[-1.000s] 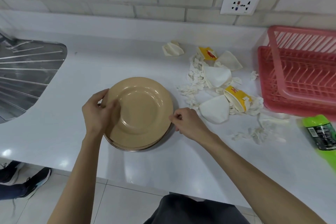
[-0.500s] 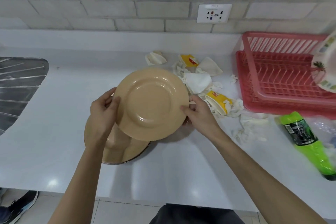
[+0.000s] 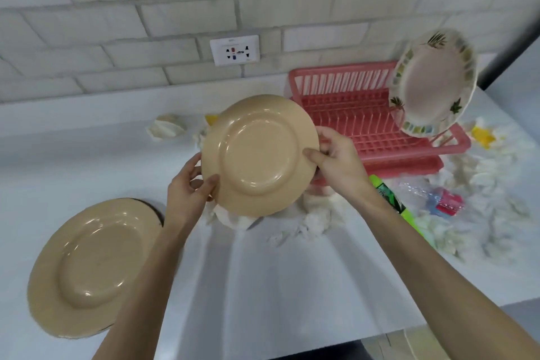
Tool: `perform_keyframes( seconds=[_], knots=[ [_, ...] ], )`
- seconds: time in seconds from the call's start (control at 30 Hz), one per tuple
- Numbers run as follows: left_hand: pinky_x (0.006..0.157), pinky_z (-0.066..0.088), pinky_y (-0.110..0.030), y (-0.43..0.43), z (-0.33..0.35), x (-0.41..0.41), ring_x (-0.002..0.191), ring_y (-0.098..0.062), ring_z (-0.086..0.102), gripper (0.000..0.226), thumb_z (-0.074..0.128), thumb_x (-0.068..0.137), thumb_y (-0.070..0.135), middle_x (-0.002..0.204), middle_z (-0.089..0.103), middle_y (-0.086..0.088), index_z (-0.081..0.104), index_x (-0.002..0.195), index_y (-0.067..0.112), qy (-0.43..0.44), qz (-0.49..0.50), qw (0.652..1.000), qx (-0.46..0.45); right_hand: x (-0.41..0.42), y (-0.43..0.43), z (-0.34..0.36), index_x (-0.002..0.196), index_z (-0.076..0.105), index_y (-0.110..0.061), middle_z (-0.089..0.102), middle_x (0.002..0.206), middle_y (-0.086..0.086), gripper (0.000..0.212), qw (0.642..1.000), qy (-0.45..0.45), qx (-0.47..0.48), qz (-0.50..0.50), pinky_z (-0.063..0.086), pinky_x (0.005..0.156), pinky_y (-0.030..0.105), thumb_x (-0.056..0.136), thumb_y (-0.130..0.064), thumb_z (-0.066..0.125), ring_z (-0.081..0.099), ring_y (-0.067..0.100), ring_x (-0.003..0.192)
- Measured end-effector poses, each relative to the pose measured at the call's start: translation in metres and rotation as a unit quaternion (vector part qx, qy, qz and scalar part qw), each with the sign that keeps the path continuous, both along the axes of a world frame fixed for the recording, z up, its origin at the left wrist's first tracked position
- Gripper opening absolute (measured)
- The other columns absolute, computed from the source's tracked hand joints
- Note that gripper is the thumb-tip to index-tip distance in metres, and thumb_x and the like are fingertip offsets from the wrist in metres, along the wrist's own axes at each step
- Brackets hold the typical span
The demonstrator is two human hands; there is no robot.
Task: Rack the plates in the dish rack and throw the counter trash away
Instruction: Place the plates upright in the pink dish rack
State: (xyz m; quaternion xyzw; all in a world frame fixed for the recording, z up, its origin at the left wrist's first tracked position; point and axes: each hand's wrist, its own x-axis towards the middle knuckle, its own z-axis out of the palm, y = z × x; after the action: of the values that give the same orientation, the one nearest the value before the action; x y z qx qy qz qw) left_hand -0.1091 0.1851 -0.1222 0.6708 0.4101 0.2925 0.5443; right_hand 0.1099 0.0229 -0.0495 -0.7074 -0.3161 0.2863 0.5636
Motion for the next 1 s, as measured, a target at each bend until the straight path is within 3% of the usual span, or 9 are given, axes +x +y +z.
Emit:
perform_keyframes(
  seconds=[0.1, 0.3, 0.4, 0.5, 0.63, 0.77, 0.87, 0.93, 1.0],
  knots=[
    [0.064, 0.057, -0.027, -0.011, 0.005, 0.037, 0.083, -0.02, 0.071, 0.057, 0.07, 0.09, 0.015, 0.116, 0.07, -0.004, 0.05, 0.144, 0.022, 0.008, -0.009, 1.0, 0.014, 0.031, -0.018, 0.012, 0.118, 0.062, -0.017, 0.074, 0.086, 0.006, 0.03, 1.0, -0.021, 0.014, -0.016, 0.057, 0.057, 0.036, 0.093, -0.001, 0.057, 0.072, 0.021, 0.072],
    [0.072, 0.056, -0.026, -0.038, 0.025, 0.107, 0.079, -0.008, 0.071, 0.05, 0.066, 0.094, 0.013, 0.107, 0.073, 0.005, 0.053, 0.14, 0.028, -0.001, -0.061, 0.997, 0.05, 0.097, -0.052, 0.046, 0.097, 0.067, -0.034, 0.074, 0.077, 0.0, 0.035, 0.99, -0.115, 0.031, -0.07, 0.057, 0.065, 0.044, 0.083, -0.003, 0.06, 0.07, 0.021, 0.07],
    [0.078, 0.052, -0.016, -0.056, 0.036, 0.147, 0.082, -0.001, 0.069, 0.048, 0.064, 0.094, 0.011, 0.104, 0.073, 0.01, 0.053, 0.136, 0.034, -0.015, -0.1, 0.992, 0.072, 0.131, -0.07, 0.066, 0.095, 0.069, -0.034, 0.075, 0.082, 0.0, 0.036, 0.983, -0.151, 0.034, -0.096, 0.058, 0.068, 0.044, 0.08, -0.003, 0.059, 0.071, 0.024, 0.076],
    [0.075, 0.048, -0.009, -0.073, 0.042, 0.192, 0.081, 0.006, 0.066, 0.049, 0.064, 0.091, 0.017, 0.096, 0.071, 0.015, 0.053, 0.138, 0.027, -0.033, -0.125, 0.987, 0.091, 0.159, -0.086, 0.084, 0.102, 0.07, -0.024, 0.074, 0.084, -0.003, 0.036, 0.977, -0.181, 0.031, -0.108, 0.058, 0.067, 0.039, 0.082, 0.003, 0.057, 0.071, 0.017, 0.077],
    [0.087, 0.056, -0.03, -0.089, 0.037, 0.245, 0.085, -0.002, 0.07, 0.054, 0.064, 0.086, 0.028, 0.092, 0.073, 0.013, 0.053, 0.139, 0.024, -0.006, -0.153, 0.984, 0.087, 0.191, -0.103, 0.097, 0.099, 0.07, -0.015, 0.073, 0.077, 0.005, 0.029, 0.954, -0.265, -0.006, -0.136, 0.057, 0.065, 0.045, 0.077, -0.005, 0.056, 0.068, 0.031, 0.07],
    [0.092, 0.055, -0.03, -0.111, 0.027, 0.279, 0.096, -0.008, 0.07, 0.049, 0.066, 0.093, 0.031, 0.111, 0.073, 0.005, 0.055, 0.139, 0.019, 0.08, -0.216, 0.966, 0.119, 0.223, -0.113, 0.103, 0.095, 0.066, -0.011, 0.069, 0.07, 0.015, 0.027, 0.935, -0.316, -0.037, -0.153, 0.054, 0.059, 0.052, 0.072, -0.012, 0.052, 0.062, 0.041, 0.064],
    [0.099, 0.05, -0.031, -0.127, 0.016, 0.293, 0.11, -0.01, 0.066, 0.052, 0.062, 0.091, 0.053, 0.128, 0.067, 0.006, 0.062, 0.134, 0.022, 0.189, -0.315, 0.913, 0.179, 0.241, -0.113, 0.111, 0.097, 0.066, -0.006, 0.067, 0.069, 0.015, 0.029, 0.902, -0.393, -0.078, -0.16, 0.054, 0.063, 0.044, 0.072, -0.009, 0.052, 0.062, 0.035, 0.065],
    [0.096, 0.052, -0.035, -0.133, 0.01, 0.298, 0.107, -0.009, 0.065, 0.051, 0.057, 0.087, 0.066, 0.122, 0.069, 0.015, 0.067, 0.125, 0.034, 0.246, -0.328, 0.882, 0.234, 0.25, -0.11, 0.115, 0.096, 0.065, -0.003, 0.061, 0.065, 0.008, 0.026, 0.883, -0.428, -0.106, -0.16, 0.051, 0.061, 0.037, 0.074, -0.007, 0.052, 0.058, 0.031, 0.067],
    [0.088, 0.052, -0.03, -0.135, 0.009, 0.301, 0.102, -0.007, 0.066, 0.04, 0.058, 0.087, 0.065, 0.113, 0.071, 0.021, 0.069, 0.118, 0.042, 0.269, -0.318, 0.872, 0.259, 0.261, -0.105, 0.115, 0.095, 0.064, 0.0, 0.055, 0.061, 0.006, 0.026, 0.873, -0.443, -0.128, -0.156, 0.049, 0.058, 0.037, 0.074, -0.005, 0.049, 0.055, 0.032, 0.068]
  ],
)
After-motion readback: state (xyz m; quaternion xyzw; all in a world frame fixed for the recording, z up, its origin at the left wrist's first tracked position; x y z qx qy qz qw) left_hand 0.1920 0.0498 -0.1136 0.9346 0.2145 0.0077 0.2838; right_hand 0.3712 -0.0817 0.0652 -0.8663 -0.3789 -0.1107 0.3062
